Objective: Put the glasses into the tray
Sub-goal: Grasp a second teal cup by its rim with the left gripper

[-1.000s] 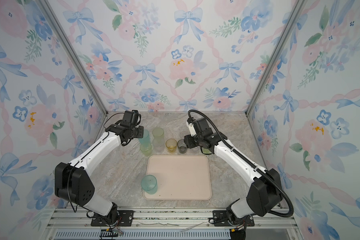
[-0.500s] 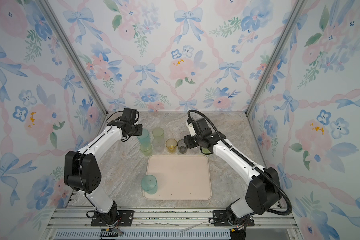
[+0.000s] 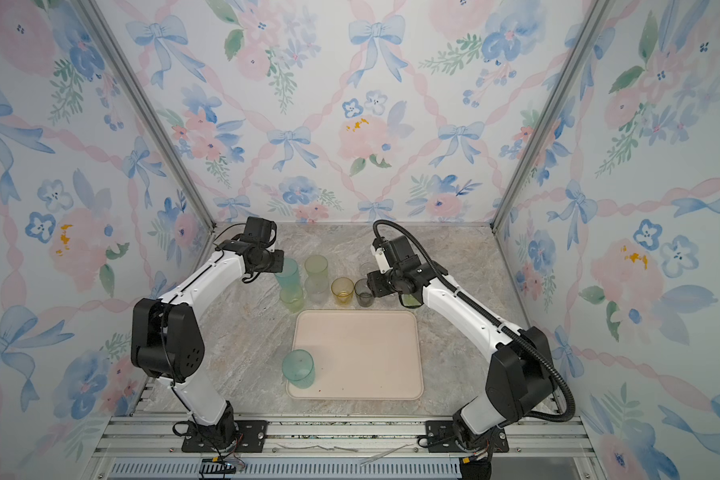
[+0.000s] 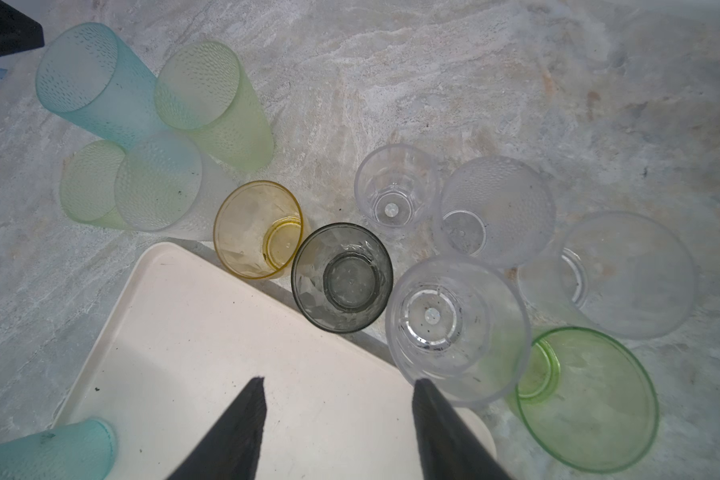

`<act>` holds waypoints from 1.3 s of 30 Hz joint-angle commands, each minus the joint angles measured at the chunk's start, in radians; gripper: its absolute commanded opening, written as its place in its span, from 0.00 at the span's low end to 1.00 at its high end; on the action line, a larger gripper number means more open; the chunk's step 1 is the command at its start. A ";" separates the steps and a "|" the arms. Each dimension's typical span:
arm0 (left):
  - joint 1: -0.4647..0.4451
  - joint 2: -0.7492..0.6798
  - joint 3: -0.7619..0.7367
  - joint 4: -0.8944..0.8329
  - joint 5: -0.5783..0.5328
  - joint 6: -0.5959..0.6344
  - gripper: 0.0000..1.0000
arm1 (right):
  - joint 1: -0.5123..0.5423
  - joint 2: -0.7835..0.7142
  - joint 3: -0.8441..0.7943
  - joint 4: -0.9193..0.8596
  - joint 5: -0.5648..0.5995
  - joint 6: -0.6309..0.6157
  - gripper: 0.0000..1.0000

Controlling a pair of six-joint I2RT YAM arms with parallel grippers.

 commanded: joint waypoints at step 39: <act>0.016 -0.092 0.008 0.012 -0.011 0.036 0.01 | -0.007 0.045 0.038 -0.007 -0.016 0.028 0.60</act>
